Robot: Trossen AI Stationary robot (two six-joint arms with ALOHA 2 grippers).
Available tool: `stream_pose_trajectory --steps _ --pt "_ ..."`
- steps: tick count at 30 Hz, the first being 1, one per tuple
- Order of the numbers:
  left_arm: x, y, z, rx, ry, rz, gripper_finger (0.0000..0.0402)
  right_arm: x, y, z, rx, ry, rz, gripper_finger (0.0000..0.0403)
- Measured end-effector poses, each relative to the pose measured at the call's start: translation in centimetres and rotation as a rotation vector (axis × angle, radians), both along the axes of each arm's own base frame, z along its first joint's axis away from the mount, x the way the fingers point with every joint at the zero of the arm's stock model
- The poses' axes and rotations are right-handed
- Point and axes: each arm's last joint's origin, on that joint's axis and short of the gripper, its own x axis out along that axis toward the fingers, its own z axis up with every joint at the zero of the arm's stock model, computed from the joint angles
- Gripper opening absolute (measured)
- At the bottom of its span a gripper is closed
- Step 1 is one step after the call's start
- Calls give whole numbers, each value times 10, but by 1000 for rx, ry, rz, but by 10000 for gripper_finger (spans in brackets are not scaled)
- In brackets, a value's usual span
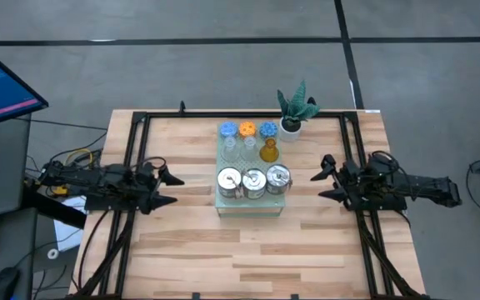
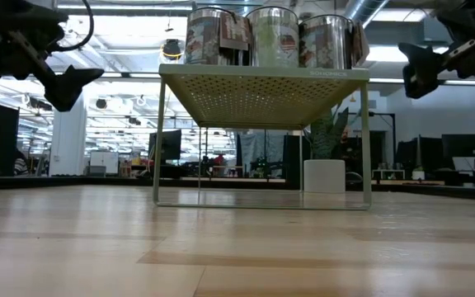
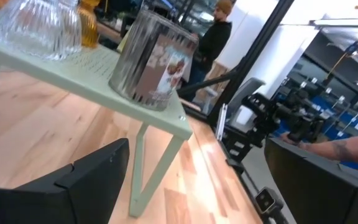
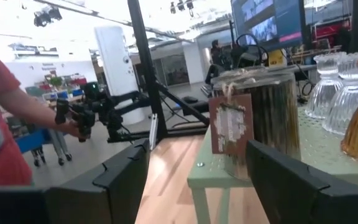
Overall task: Stock candles and holders on shelf
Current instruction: Return to Home Position
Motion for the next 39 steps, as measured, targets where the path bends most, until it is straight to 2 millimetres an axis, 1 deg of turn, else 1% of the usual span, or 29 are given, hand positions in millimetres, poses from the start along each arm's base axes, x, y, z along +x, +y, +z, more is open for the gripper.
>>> stream_pose_trajectory --steps 10,39 --pt "0 0 0 -3 -3 0 375 1 0 -9 -15 82 -4 256" --pt "8 -2 -10 23 119 0 375 1 0 -9 -15 84 -4 256"
